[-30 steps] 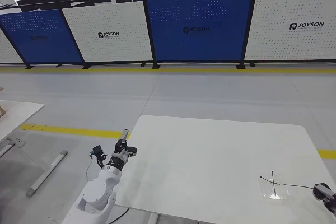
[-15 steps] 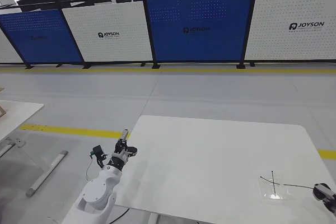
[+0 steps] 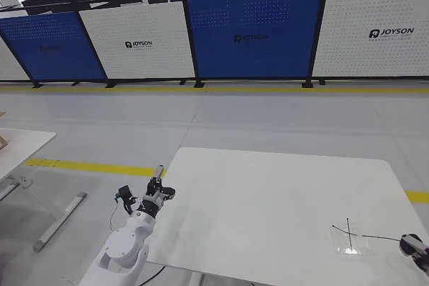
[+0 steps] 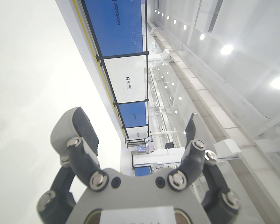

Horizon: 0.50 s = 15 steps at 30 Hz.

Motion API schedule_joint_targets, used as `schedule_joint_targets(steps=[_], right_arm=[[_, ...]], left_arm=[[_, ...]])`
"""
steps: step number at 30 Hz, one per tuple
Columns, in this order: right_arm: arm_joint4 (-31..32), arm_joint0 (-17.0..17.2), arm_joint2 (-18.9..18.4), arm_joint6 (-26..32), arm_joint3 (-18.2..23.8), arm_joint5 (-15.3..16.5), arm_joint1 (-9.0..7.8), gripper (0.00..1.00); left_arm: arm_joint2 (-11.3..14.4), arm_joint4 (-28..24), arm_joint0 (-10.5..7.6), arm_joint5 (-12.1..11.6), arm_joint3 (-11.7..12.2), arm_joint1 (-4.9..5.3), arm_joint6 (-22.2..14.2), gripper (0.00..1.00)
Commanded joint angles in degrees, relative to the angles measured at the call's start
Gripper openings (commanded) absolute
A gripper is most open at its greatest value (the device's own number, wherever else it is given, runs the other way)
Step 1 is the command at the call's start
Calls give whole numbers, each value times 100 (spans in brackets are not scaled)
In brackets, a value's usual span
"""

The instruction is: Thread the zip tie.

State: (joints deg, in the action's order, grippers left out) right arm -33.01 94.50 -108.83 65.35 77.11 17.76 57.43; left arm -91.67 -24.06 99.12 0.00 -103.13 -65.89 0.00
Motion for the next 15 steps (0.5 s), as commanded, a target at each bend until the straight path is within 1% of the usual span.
schedule_joint_targets(steps=[1,3,5,8,10,12,15], right_arm=[[0,0,0,0,0,0,0,0],[11,1,23,-133,116,-4,7,0],[-117,50,-6,-136,259,136,16,0],[-385,117,-2,44,531,172,31,0],[-122,126,69,-23,772,167,30,0],[283,95,247,-272,1001,58,36,0],[283,95,247,-272,1001,58,36,0]], left_arm=[[0,0,0,0,0,0,0,100],[0,0,0,0,0,0,0,100],[0,0,0,0,0,0,0,100],[0,0,0,0,0,0,0,100],[0,0,0,0,0,0,0,100],[0,0,0,0,0,0,0,100],[0,0,0,0,0,0,0,100]])
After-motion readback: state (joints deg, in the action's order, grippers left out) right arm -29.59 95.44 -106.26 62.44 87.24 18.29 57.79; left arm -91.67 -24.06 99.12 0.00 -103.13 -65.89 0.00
